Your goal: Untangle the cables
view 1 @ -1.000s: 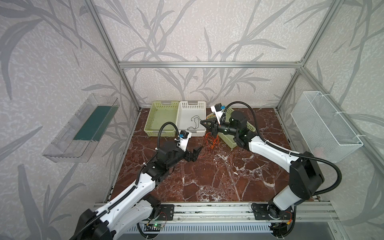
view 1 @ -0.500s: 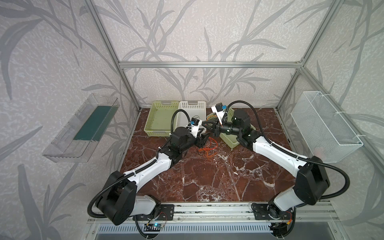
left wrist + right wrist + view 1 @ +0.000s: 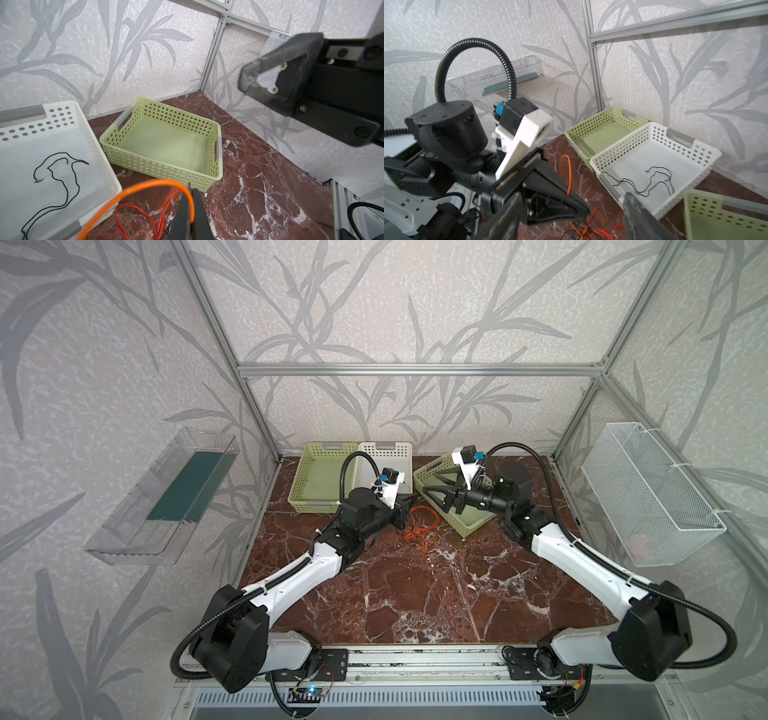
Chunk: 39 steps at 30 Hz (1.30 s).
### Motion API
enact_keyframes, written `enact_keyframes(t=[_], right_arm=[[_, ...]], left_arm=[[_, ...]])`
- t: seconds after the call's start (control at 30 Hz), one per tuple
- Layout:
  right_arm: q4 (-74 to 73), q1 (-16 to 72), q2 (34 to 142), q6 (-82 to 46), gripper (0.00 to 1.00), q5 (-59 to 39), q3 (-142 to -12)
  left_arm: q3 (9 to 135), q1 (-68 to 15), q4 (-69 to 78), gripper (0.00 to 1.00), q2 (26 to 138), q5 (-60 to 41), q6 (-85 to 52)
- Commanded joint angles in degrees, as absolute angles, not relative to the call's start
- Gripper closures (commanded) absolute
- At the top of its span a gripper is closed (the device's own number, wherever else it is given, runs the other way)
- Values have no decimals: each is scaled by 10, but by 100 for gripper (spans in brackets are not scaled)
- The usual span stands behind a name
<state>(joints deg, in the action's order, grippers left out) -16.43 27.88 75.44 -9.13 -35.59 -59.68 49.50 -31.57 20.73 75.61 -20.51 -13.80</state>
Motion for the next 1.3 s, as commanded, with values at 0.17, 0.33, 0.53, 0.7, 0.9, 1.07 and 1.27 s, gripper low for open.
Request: enact_keyframes(t=[0.17, 0.33, 0.53, 0.7, 0.9, 1.07, 1.27], right_arm=[[-157, 290, 703, -14, 24, -328, -475], [-184, 348, 738, 4, 24, -273, -481], [-270, 362, 804, -38, 31, -248, -500], [-318, 366, 833, -68, 42, -194, -501], [-379, 369, 859, -77, 53, -195, -503], [-392, 369, 889, -98, 62, -197, -498], [-393, 369, 910, -94, 67, -187, -472]], left_arm=[[533, -319, 205, 100, 736, -203, -185], [542, -326, 201, 100, 733, -199, -189], [552, -346, 198, 100, 735, -186, -205], [565, -362, 187, 100, 727, -173, -199], [586, -377, 177, 100, 728, -169, -199], [632, -381, 137, 100, 739, -162, -175], [694, -380, 108, 100, 737, -155, -157]])
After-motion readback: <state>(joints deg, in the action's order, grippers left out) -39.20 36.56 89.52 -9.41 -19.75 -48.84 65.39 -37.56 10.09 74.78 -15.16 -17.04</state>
